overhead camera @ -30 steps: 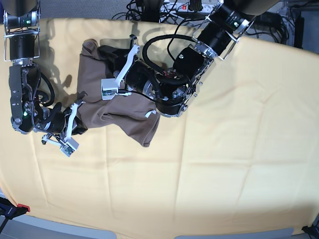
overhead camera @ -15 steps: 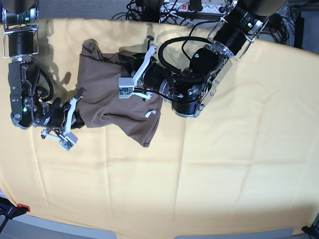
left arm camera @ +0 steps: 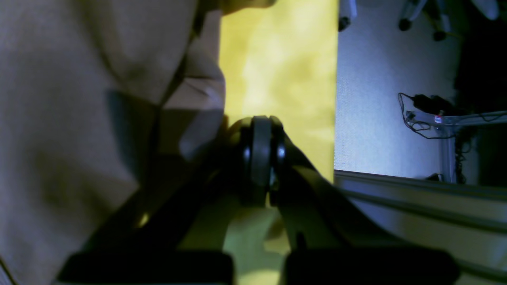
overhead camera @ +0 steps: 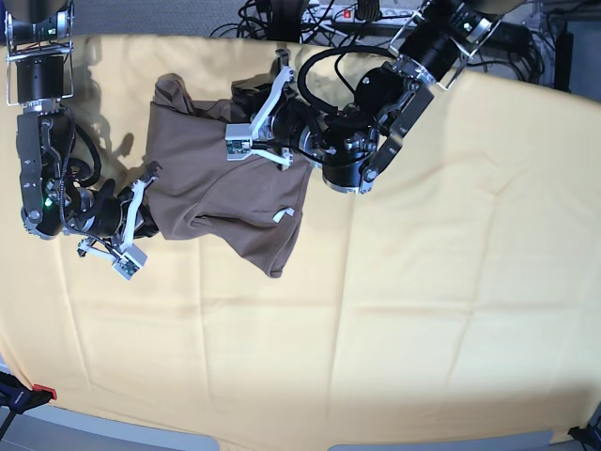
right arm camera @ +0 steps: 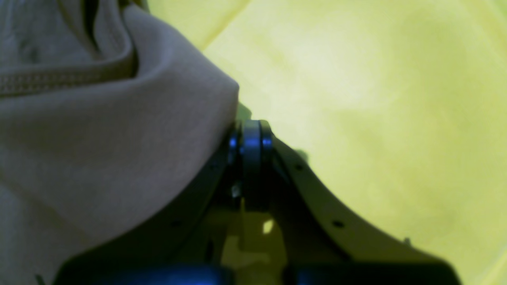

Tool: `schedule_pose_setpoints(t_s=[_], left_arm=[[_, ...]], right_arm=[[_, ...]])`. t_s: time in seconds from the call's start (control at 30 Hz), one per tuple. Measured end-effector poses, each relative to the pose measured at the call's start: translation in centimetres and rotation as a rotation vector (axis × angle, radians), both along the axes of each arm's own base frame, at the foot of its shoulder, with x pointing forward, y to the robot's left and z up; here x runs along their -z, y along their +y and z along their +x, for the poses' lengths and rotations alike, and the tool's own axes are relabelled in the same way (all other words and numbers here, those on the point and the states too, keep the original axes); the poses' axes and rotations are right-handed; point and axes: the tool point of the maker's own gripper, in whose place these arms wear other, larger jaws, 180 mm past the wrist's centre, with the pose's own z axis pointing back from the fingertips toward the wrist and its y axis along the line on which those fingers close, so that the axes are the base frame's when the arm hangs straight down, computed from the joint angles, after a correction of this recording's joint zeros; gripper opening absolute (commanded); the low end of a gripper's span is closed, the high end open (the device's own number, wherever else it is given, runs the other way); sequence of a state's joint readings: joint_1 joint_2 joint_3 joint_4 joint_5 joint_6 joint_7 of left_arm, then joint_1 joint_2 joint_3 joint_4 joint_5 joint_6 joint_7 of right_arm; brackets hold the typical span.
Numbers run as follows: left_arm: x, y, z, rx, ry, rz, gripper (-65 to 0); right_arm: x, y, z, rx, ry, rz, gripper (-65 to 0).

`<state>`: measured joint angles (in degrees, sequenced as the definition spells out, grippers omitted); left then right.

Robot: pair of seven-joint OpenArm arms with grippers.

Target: Fold the T-shirt properly

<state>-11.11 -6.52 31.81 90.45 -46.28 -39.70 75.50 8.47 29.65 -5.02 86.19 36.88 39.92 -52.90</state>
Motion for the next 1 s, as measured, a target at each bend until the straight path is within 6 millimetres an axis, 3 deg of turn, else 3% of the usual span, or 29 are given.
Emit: schedule_pose_setpoints(t_s=[0.17, 0.37, 0.57, 0.7, 1.0], left_arm=[[0.1, -0.4, 1.7, -0.067, -0.063, -0.006, -65.0], [0.3, -0.4, 3.2, -0.140, -0.110, 0.010, -65.0], [0.7, 0.2, 5.1, -0.219, -0.175, 0.040, -65.0], [0.9, 1.6, 6.5, -0.243, -0.222, 0.074, -65.0], [0.4, 5.6, 11.1, -0.298, -0.379, 0.146, -65.0]], right_arm=[[0.0, 0.0, -0.1, 0.000, 0.004, -0.001, -65.0], [0.5, 0.8, -1.7, -0.016, 0.114, 0.050, -65.0], [0.3, 0.4, -2.6, -0.026, 0.138, 0.052, -65.0], [0.2, 0.0, -4.5, -0.059, 0.136, 0.006, -65.0], [0.1, 3.8, -10.8, -0.184, 0.140, 0.033, -65.0]])
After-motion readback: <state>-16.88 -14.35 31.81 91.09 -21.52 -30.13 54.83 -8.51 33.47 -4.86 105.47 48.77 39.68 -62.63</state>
